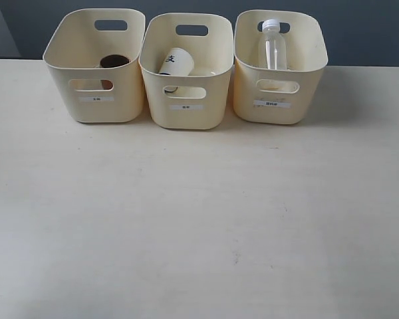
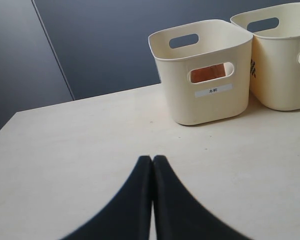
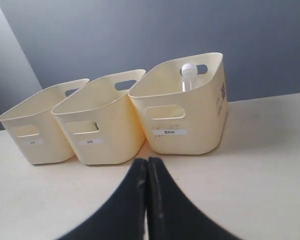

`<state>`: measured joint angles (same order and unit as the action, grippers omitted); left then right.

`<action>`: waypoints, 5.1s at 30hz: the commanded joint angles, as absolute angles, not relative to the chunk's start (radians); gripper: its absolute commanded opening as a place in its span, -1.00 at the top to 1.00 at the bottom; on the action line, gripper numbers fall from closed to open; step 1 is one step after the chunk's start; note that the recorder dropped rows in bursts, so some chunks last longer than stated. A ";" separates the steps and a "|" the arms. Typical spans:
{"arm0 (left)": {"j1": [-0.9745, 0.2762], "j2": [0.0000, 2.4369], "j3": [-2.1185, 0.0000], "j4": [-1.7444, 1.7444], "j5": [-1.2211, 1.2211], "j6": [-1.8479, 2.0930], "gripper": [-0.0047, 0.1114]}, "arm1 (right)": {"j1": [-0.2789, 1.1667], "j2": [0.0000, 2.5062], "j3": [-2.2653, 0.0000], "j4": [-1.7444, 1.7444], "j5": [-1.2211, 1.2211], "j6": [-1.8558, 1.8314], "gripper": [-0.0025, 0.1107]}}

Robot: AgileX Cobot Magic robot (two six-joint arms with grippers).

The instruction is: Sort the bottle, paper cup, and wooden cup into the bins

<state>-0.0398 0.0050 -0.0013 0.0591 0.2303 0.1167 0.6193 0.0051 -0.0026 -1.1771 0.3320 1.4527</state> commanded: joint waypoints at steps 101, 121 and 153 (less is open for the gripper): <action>-0.043 0.000 0.000 0.069 0.225 0.115 0.92 | -0.140 0.000 0.000 0.188 0.299 -0.024 0.97; -0.043 0.000 0.000 0.069 0.225 0.115 0.92 | -0.142 0.000 0.000 0.192 0.297 -0.024 0.97; -0.043 0.000 0.000 0.069 0.225 0.115 0.92 | -0.142 0.000 0.000 0.192 0.308 -0.024 0.97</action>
<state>-0.0398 0.0050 -0.0013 0.0667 0.2303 0.1167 -0.1348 0.0037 -0.0010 0.1952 0.3121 -0.0193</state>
